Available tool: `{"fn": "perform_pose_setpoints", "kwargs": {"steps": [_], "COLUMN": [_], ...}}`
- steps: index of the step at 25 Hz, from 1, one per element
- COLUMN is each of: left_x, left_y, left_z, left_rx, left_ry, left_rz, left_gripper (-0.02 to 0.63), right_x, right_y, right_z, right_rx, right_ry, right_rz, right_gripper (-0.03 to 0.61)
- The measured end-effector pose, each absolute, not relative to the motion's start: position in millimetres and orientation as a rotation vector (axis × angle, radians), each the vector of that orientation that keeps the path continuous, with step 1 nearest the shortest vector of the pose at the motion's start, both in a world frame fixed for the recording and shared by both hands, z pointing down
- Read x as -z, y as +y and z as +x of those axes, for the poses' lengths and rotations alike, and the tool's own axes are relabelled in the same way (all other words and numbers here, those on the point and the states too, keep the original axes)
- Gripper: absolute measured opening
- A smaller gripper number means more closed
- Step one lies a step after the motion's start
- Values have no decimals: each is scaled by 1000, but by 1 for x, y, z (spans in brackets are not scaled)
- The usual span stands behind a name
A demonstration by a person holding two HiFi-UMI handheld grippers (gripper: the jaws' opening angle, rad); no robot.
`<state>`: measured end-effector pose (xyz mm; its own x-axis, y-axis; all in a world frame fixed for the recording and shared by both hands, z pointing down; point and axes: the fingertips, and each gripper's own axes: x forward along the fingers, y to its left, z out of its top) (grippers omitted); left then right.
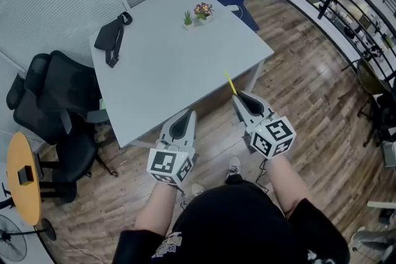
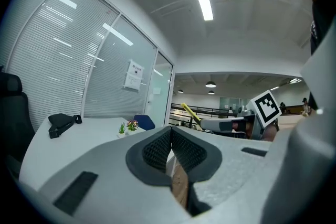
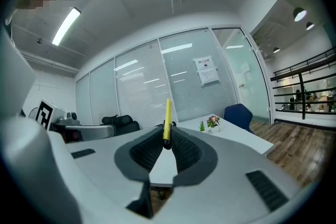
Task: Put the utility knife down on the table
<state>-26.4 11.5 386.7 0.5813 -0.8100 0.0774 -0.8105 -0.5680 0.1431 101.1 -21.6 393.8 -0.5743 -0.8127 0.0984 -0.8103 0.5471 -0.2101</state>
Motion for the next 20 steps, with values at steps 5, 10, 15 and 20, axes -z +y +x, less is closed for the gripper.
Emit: {"fn": "perform_pose_setpoints", "kwargs": {"steps": [5,10,15,20], "left_x": [-388,-387,-390,-392], "left_y": [-11,-29,-39,-50], "left_z": [2,26,39,41], "left_rx": [-11,-8,-19,-39], "left_ry": [-1420,-1489,-1536,-1570], "left_rz": [2626,2594,2563,2534], "left_gripper": [5,5,5,5], "right_x": [-393,-393,-396,-401], "right_y": [-50,-74,-92,-107], "right_z": [128,148,158,159], "right_rx": [358,357,366,391], "right_ry": [2773,2816,2849,2865], "right_rz": [-1388,-1314,-1253,-1214], "right_gripper": [54,54,54,54]}}
